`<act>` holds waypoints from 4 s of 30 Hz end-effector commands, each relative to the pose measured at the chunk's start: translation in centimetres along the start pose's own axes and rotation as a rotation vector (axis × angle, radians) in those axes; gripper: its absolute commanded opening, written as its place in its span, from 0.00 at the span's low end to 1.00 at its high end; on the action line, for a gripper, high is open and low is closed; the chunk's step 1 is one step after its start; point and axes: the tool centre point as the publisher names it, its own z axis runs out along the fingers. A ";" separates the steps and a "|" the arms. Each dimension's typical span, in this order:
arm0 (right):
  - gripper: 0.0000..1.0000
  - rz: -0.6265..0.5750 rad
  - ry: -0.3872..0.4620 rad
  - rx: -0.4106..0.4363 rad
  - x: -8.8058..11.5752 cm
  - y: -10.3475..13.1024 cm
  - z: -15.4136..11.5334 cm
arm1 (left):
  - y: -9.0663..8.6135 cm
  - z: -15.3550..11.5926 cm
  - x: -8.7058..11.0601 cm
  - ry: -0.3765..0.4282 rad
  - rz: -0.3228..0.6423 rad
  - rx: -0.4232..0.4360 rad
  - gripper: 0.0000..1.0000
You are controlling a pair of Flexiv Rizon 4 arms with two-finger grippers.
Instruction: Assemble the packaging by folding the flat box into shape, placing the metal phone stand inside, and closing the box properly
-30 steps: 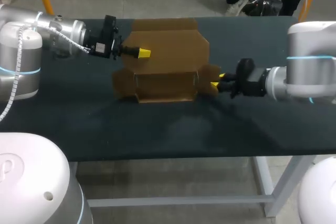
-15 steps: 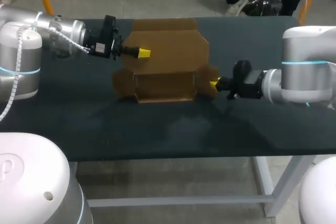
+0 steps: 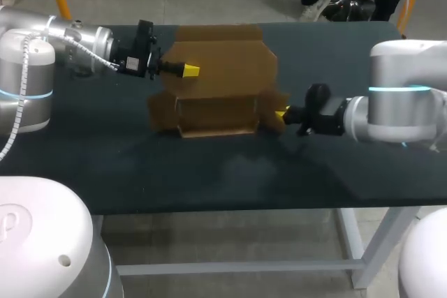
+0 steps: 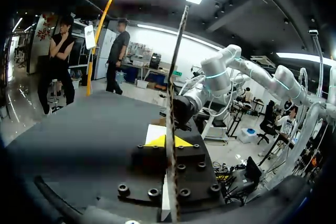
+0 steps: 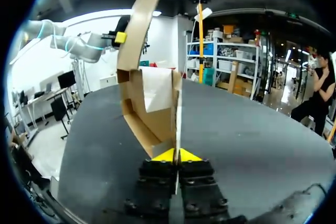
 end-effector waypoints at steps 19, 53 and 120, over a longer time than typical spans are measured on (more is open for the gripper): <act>0.29 -0.001 -0.012 0.006 2.0 0.2 1.6 | 0.2 0.2 -0.1 0.004 -0.001 -0.003 0.00; 0.84 0.010 0.004 0.024 7.3 1.0 3.7 | 0.2 0.2 -0.1 0.004 -0.001 -0.003 0.00; 0.75 -0.083 0.209 0.037 5.8 -0.5 -7.6 | 0.2 0.2 -0.1 0.004 -0.001 -0.003 0.00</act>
